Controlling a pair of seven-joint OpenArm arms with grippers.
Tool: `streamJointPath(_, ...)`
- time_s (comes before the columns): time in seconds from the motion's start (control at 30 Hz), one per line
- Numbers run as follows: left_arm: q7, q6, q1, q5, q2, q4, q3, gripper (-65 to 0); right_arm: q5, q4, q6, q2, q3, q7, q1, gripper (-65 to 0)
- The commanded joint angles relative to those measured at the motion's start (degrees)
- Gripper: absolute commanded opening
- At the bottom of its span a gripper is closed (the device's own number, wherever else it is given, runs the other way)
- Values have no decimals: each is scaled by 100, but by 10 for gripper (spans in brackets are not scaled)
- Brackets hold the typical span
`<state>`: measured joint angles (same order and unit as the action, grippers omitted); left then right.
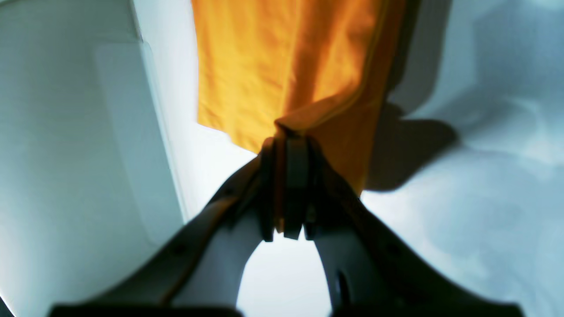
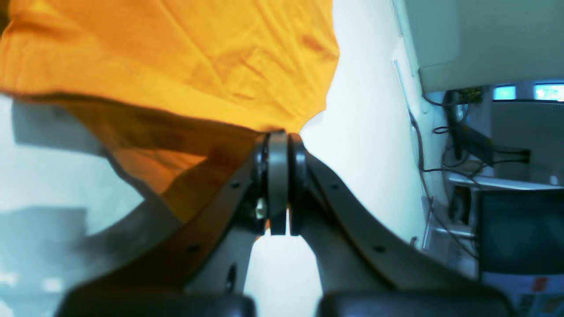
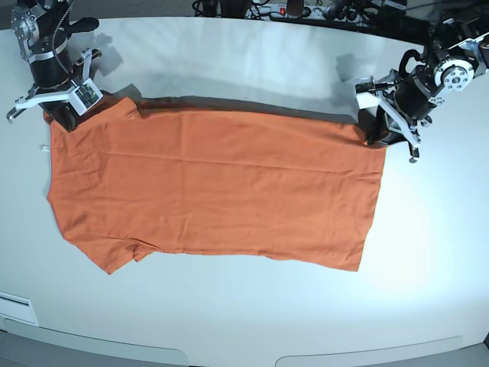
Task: Fold the T-shirt properly
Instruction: 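Grasp the shirt edge with both grippers and drag it toward the robot, then shift both grippers along the shirt edge, regrasping the fabric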
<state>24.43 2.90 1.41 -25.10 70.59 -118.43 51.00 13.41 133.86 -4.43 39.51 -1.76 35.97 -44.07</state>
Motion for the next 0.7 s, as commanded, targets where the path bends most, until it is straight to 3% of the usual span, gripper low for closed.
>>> streamJointPath(0.0, -44, 122, 50, -177, 48, 48, -46, -650, 15, 98, 74, 70, -111, -170, 0, -650)
streamJointPath(0.2, -42, 122, 52, -275, -295, 273, -46, -650, -299, 98, -57, 66, -166, -463, 2, -650)
streamJointPath(0.5, -61, 125, 101, -570, -428, 273, -46, -650, -726, -44, -203, 63, -162, -739, 229, -650)
streamJointPath(0.67, -66, 125, 374, -442, -479, 273, -46, -650, -1102, -686, -269, 63, -162, -798, 815, -650)
